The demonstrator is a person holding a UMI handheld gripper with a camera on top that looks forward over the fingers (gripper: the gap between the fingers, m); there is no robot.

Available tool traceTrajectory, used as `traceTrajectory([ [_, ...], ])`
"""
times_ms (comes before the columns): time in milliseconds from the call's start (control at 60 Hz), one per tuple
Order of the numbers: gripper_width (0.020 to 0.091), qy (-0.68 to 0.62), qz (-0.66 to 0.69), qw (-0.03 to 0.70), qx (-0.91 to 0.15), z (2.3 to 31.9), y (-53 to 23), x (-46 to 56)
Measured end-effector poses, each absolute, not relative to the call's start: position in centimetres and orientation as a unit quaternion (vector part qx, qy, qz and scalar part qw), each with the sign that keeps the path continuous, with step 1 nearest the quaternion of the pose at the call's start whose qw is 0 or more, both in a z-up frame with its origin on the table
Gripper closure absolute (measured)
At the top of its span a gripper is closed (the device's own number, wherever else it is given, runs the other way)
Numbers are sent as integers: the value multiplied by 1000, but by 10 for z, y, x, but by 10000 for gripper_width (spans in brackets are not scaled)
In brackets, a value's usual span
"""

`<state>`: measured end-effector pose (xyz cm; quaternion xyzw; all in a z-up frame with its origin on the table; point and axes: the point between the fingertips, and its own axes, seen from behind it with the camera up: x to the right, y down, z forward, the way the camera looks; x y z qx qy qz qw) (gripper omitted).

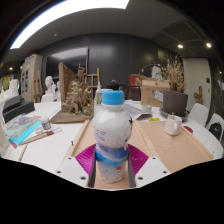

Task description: Pour water

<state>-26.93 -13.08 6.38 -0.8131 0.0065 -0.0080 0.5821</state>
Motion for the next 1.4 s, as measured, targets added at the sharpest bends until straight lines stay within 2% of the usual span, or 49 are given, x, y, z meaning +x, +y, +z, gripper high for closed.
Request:
traceTrajectory([
  [50, 706, 7, -5, 582, -813, 63, -132, -269],
  [117, 753, -1, -3, 577, -817, 63, -133, -271],
  [283, 755, -12, 13, 569, -822, 74, -133, -275],
  [383, 756, 7, 52, 577, -815, 102, -126, -273],
  [550, 757, 99, 181, 585, -785, 168, -93, -250],
  [667, 758, 192, 310, 563, -741, 210, -62, -223],
  [767, 760, 283, 411, 516, -696, 224, -31, -191],
  [833, 762, 346, 466, 478, -660, 226, -12, -167],
  [933, 760, 428, 534, 417, -598, 215, 16, -133],
  [1117, 759, 540, 618, 303, -484, 180, 49, -94],
  [1250, 760, 572, 641, 260, -441, 164, 56, -79],
  [1400, 760, 573, 643, 244, -446, 154, 59, -78],
])
